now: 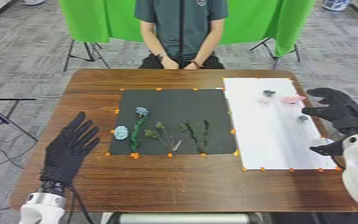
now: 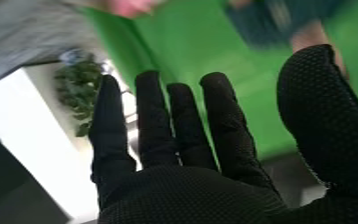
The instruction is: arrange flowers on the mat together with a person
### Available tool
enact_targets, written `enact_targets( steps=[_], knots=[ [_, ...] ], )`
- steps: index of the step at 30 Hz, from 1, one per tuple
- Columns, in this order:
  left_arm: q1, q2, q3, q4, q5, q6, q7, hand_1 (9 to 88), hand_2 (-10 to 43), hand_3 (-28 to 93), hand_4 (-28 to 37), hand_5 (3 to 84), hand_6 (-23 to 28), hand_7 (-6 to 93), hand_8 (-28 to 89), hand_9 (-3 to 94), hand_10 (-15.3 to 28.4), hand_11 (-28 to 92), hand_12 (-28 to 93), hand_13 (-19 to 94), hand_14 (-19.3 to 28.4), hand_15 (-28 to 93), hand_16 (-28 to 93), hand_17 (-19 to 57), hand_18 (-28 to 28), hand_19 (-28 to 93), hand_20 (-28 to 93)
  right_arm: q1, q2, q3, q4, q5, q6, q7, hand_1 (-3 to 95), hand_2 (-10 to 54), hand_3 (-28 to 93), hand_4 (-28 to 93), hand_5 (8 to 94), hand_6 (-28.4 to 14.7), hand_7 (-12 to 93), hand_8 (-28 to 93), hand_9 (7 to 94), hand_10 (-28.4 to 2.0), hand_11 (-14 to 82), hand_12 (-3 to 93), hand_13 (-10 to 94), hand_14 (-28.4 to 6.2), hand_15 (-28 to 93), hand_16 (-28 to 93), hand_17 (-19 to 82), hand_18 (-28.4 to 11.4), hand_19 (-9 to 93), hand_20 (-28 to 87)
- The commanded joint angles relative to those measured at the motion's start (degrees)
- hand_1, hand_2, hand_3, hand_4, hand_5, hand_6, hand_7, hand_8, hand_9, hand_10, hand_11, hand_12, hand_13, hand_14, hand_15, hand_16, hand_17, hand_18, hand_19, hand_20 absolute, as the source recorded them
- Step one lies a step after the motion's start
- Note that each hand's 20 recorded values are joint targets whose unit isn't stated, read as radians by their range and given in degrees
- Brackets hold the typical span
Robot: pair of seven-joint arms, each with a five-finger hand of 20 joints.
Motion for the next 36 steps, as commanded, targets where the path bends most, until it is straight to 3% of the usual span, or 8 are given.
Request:
enact_targets(
  steps=[1, 6, 10, 17, 21, 25, 32, 36],
  knots=[
    [1.4, -0.96, -0.61, -0.42, 0.45, 0.09, -0.89, 24.6, -0.7, 69, -27.3, 29.3, 2.1, 13.1, -8, 24.3, 11.0, 10, 15, 21, 12.9, 11, 5, -11.9, 21.7, 40, 7, 5.75, 3.97, -10.19, 6.64, -19.33, -0.27, 7.69, 30.1, -5.6, 86, -28, 36.9, -2.8, 25, -15, 32.4, -10.5, 14.5, 23.1, 29, -10.2, 33, 21, 8, -20.1, 54, 30],
    [0.78, -0.49, -0.38, -0.21, 0.44, -0.74, -0.96, 24.6, -0.7, 69, -27.5, 29.3, 2.0, 13.1, -8, 24.3, 10.9, 10, 15, 21, 12.9, 11, 5, -11.9, 21.7, 40, 7, 9.16, 4.8, -16.09, 10.68, -23.54, 3.8, 10.91, 34.1, -9.4, 86, -28, 44.8, -0.7, 24, -16, 41.4, -8.7, 19.8, 20.4, 37, -9.7, 51, 16, 12, -19.5, 61, 34],
    [1.51, -0.54, -0.13, -0.46, 0.26, -0.14, -0.47, 24.7, -0.6, 69, -27.5, 29.2, 2.0, 13.1, -8, 24.3, 10.9, 10, 15, 21, 12.9, 11, 5, -11.9, 21.6, 39, 7, 11.97, 5.04, -20.09, 13.98, -26.07, 7.84, 12.26, 34.7, -9.5, 86, -28, 48.4, -0.4, 24, -17, 43.8, -8.4, 21.0, 19.9, 39, -10.0, 57, 15, 14, -18.9, 64, 35],
    [1.29, -0.16, 0.17, -0.17, 0.02, 0.17, -0.43, 24.6, -0.7, 69, -27.4, 29.1, 2.0, 12.9, -8, 24.3, 10.9, 10, 15, 21, 12.9, 11, 5, -11.8, 21.6, 39, 8, 14.54, 4.62, -21.89, 17.26, -25.75, 6.29, 11.72, 35.3, -9.5, 86, -28, 51.5, 0.6, 24, -17, 48.4, -8.8, 22.9, 20.0, 45, -9.8, 63, 15, 16, -18.7, 67, 36],
    [0.41, -3.84, -1.62, -0.05, 2.06, -2.35, -3.19, 24.5, -0.7, 69, -27.4, 29.1, 2.0, 13.0, -8, 24.2, 10.9, 10, 15, 21, 12.9, 11, 5, -11.8, 21.6, 39, 8, 15.96, 4.67, -23.77, 19.68, -27.12, 9.17, 12.23, 35.8, -9.5, 86, -28, 54.3, 1.5, 25, -17, 51.7, -8.4, 24.7, 20.2, 48, -9.8, 65, 15, 17, -18.4, 68, 37],
    [0.28, -4.32, -1.73, 0.14, 2.31, -2.68, -3.35, 24.5, -0.7, 69, -27.5, 29.1, 2.0, 13.0, -8, 24.3, 10.9, 10, 15, 21, 12.9, 11, 5, -11.8, 21.6, 39, 8, 16.7, 4.91, -24.88, 21.13, -27.72, 11.74, 13.05, 37.3, -9.5, 86, -28, 58.9, 2.2, 26, -17, 56.2, -8.4, 25.4, 20.0, 52, -9.2, 65, 15, 18, -18.0, 69, 37],
    [0.54, -3.22, -1.29, 0.24, 1.75, -2.22, -2.79, 24.5, -0.7, 69, -27.5, 29.2, 2.0, 13.0, -8, 24.4, 11.0, 10, 15, 21, 12.9, 11, 5, -11.9, 21.6, 39, 8, 17.88, 4.91, -26.23, 23.59, -29.09, 11.68, 13.33, 40.8, -9.5, 85, -28, 60.3, 2.8, 28, -14, 58.7, -8.7, 28.5, 21.5, 56, -8.3, 64, 17, 20, -17.7, 70, 38],
    [0.55, -2.7, -1.02, 0.31, 1.53, -2.09, -2.47, 24.5, -0.6, 69, -27.5, 29.3, 2.1, 13.0, -8, 24.4, 11.0, 10, 15, 21, 13.0, 11, 5, -11.9, 21.6, 39, 8, 17.66, 4.74, -26.43, 24.44, -30.31, 13.19, 12.68, 47.2, -9.5, 80, -28, 64.5, 3.3, 35, -9, 69.4, -7.2, 18.2, 38.3, 61, -7.0, 61, 26, 22, -17.5, 71, 38]
  ],
)
